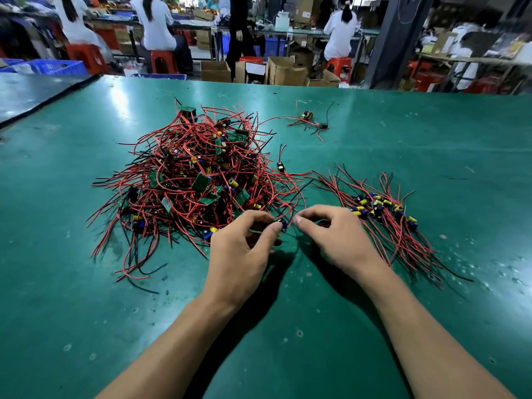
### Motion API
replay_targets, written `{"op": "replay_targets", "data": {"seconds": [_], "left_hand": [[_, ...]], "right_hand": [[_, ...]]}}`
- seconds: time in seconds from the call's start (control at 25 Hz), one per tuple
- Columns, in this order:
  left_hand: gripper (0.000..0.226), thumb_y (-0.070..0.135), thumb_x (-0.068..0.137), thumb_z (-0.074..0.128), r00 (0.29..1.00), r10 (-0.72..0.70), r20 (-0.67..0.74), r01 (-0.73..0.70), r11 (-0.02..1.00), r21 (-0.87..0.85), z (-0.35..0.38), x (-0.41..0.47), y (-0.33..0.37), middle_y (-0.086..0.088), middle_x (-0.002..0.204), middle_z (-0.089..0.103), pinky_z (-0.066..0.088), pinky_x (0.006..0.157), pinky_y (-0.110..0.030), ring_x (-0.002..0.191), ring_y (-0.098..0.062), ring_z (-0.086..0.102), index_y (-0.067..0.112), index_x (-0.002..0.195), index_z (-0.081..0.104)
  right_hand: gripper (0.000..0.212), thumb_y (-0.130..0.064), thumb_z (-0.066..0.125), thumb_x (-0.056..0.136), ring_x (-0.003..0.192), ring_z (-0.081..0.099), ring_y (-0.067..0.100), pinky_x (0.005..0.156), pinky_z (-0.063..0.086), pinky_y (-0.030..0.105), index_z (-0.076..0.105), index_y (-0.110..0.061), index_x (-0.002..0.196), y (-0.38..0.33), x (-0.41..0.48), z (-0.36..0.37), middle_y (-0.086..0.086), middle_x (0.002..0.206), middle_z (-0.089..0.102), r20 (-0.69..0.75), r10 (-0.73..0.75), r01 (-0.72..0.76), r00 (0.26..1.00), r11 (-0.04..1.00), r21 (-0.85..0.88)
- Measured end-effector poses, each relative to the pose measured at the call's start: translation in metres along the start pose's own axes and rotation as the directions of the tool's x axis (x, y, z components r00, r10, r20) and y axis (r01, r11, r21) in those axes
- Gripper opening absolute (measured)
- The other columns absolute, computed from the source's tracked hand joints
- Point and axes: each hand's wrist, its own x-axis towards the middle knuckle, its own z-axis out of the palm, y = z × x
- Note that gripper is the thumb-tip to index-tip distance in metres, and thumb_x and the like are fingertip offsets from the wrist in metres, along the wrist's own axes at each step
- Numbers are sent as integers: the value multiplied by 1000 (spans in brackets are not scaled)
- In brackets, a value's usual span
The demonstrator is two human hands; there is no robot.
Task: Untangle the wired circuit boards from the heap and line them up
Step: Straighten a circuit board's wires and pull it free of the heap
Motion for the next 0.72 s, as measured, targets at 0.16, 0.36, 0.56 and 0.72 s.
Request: {"op": "replay_targets", "data": {"seconds": [0.16,0.36,0.56,0.72], "left_hand": [[3,17,89,71,1000,-2,-6,1,999,-47,0,-1,4,10,82,73,60,70,-35,76,-9,72,19,91,70],[9,23,88,71,993,-77,90,85,993,-86,3,-1,5,3,84,75,57,77,-38,81,-17,71,17,95,72],[27,35,96,55,983,-150,103,166,970,-177,4,-2,8,-1,90,74,57,80,-39,89,-24,72,16,94,73],[37,36,100,43,968,-226,111,245,947,-206,2,3,7,2,100,74,51,95,-46,102,-19,68,16,100,74]], "right_hand": [[26,-27,55,99,46,48,15,45,36,24,75,-14,89,-11,-8,1,3,61,62,411,166,-367,897,796,481],[20,-29,70,81,56,49,7,51,38,18,79,-17,94,-13,-7,-8,-2,74,65,290,11,-195,957,766,612],[21,-24,59,89,69,63,11,62,54,23,79,-18,89,-18,-2,-30,-2,80,66,248,-42,-212,968,395,894],[26,-26,58,85,61,47,9,57,41,22,72,-12,102,-16,-4,-44,-5,71,51,408,-286,-383,867,139,913]]}}
